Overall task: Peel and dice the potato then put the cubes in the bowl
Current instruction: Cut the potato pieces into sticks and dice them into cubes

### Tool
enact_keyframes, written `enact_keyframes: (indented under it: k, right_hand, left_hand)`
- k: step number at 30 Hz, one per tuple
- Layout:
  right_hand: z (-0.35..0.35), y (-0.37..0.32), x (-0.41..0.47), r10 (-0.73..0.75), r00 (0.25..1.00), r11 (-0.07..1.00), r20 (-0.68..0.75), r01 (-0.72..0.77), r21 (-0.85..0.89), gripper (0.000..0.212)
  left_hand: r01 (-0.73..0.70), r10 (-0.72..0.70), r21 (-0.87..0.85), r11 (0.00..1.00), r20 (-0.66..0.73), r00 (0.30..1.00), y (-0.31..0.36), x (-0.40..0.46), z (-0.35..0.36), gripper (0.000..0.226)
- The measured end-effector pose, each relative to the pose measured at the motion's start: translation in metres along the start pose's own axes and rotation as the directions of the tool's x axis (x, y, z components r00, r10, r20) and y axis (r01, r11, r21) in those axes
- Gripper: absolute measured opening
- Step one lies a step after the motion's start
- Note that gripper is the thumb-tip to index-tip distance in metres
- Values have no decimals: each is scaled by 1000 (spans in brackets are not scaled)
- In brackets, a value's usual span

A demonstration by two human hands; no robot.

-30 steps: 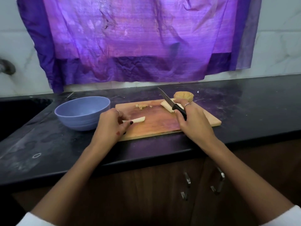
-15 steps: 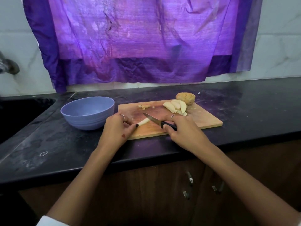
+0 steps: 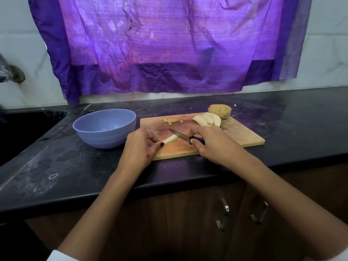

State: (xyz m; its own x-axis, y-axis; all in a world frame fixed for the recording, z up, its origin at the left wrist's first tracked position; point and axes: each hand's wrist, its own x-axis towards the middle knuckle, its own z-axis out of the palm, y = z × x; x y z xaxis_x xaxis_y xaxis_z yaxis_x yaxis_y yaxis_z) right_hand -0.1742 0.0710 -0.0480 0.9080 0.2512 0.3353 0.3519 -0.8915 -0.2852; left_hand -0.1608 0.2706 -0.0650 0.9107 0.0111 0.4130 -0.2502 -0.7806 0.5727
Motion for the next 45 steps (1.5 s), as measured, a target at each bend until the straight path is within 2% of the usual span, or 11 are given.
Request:
enact_keyframes:
  k: [4, 8, 10, 13, 18, 22, 30, 36, 40, 43, 45]
  right_hand:
    - [-7, 0, 2, -27, 997, 999, 69, 28, -18, 18]
    - [-1, -2, -6, -117, 993, 958, -14, 109, -267, 23]
    - [5, 1, -8, -77, 992, 978, -100, 56, -203, 22]
    - [8, 5, -8, 16, 990, 999, -143, -11, 36, 18]
    - [9, 8, -7, -20, 994, 999, -106, 23, 31, 18]
    - [4, 0, -3, -74, 995, 997, -69, 72, -32, 19]
    - [-4, -17, 1, -132, 991, 947, -6, 124, -295, 24]
    - [-9, -19, 5, -38, 995, 989, 95, 51, -136, 22]
    - [1, -15, 2, -7, 999, 977, -52, -4, -212, 22]
    - [8, -6, -1, 101, 986, 993, -129, -92, 74, 23]
    - [8, -1, -2, 85, 989, 987, -124, -67, 144, 25]
  left_hand:
    - [0, 0, 6, 1000, 0, 1000, 1, 0, 0, 14]
    - [22, -22, -16, 1000, 5, 1000, 1, -2, -2, 11]
    - [23, -23, -17, 1000, 9, 1000, 1, -2, -3, 11]
    - [21, -21, -19, 1000, 11, 1000, 2, -3, -3, 10]
    - [17, -17, -16, 1000, 13, 1000, -1, 0, -1, 15]
    - [-1, 1, 11, 1000, 6, 1000, -5, 2, 1, 13]
    - [-25, 25, 22, 999, -8, 1000, -4, 0, 1, 13]
    - [-21, 21, 15, 1000, 6, 1000, 2, -2, 1, 12]
    - [-32, 32, 20, 999, 5, 999, 2, -5, 0, 12]
    - [-47, 47, 31, 998, 7, 999, 2, -5, 0, 11]
    - [-57, 57, 45, 997, 1, 998, 2, -5, 1, 11]
